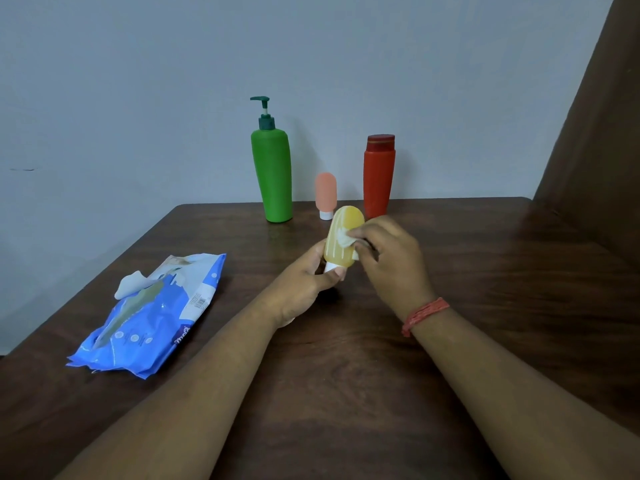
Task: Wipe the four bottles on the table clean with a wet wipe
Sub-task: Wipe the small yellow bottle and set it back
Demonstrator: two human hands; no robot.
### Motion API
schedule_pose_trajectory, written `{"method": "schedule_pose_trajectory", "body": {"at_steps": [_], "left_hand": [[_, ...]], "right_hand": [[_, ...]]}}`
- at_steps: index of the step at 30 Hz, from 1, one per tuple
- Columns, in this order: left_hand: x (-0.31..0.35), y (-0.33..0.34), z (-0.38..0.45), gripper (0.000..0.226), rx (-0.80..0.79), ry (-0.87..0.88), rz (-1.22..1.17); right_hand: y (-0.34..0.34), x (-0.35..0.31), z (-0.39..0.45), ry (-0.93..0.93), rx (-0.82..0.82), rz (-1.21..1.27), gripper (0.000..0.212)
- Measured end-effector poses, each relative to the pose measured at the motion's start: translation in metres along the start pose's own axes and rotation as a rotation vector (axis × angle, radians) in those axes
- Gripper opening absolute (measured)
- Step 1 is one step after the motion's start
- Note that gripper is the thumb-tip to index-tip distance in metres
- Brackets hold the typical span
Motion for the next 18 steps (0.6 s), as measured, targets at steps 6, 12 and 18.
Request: {"method": "schedule_pose_trajectory", "body": {"at_steps": [6,12,18], "left_hand": [[-0.004,0.016,0.001,0.067,-0.130,-0.026,0.149],[-0.003,0.000,0.002,0.063,-0.016,0.013,-0.030],[-0.002,0.018,0.003,0.067,-0.141,0.027,0.094]], "right_hand": [[-0.028,0.021,-0.001,0.121,0.139,-0.001,0.018],[0.004,-0.007,0.001,-0.053,-0.023,-0.027,0.016],[-0.026,0.023,0.001,0.110,0.135,-0.011,0.013]]}}
Point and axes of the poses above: each hand's wrist, its own z-axis towards the middle knuckle, its own y-axis out of the palm, x = y × z, the point moved 10 cm from there along z, towards the middle knuckle, and after that the axes turned 4 degrees about -y, right-handed, at the moved point
